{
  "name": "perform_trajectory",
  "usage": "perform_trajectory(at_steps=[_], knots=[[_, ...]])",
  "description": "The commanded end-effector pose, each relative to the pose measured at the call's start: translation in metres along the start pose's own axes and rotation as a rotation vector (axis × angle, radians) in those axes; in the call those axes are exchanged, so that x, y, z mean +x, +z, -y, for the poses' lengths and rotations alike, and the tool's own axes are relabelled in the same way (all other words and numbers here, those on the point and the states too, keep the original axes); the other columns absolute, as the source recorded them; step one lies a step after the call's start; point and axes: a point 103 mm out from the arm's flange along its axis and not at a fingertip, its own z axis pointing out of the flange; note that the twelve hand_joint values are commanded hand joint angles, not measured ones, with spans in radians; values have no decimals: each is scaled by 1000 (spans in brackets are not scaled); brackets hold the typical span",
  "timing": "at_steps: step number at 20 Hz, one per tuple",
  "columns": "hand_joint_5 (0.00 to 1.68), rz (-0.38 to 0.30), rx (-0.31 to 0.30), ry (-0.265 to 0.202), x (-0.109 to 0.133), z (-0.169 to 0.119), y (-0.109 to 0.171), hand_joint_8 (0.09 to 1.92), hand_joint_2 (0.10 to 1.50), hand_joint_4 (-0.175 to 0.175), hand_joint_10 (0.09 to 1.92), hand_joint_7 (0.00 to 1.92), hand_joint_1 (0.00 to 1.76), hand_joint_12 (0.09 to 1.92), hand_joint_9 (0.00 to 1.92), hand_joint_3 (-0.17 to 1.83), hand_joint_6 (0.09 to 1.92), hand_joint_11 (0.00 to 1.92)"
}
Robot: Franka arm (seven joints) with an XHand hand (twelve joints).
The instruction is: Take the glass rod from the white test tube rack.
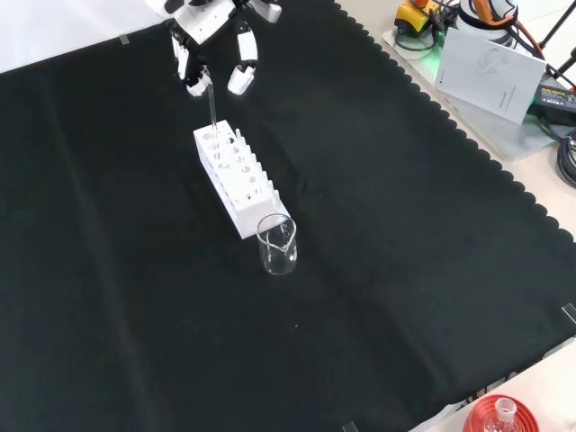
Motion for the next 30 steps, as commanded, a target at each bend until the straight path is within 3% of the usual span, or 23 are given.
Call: perform_trajectory(at_steps=[1,17,20,23,26,28,30], knots=[[768,-12,12,-9,-3,-5,6,704,508,-175,570,1035,949,1119,1146,745,919,1067],[1030,-10,-24,-19,-5,-14,9,564,530,-175,274,1272,1121,835,1468,757,718,1428],[1180,0,-24,-23,-4,-18,11,501,755,-175,205,1337,1182,776,1535,474,680,1495],[1209,15,-18,-24,-2,-22,14,459,843,-175,149,1371,1196,726,1570,333,651,1539],[1168,14,-39,-26,-1,-23,15,407,805,-130,110,1422,1283,675,1590,375,665,1538],[1167,10,-73,-26,-1,-22,14,399,753,-132,91,1442,1303,646,1611,465,680,1527],[1173,4,-109,-24,-3,-21,12,429,679,-158,87,1458,1316,605,1654,598,705,1543]])
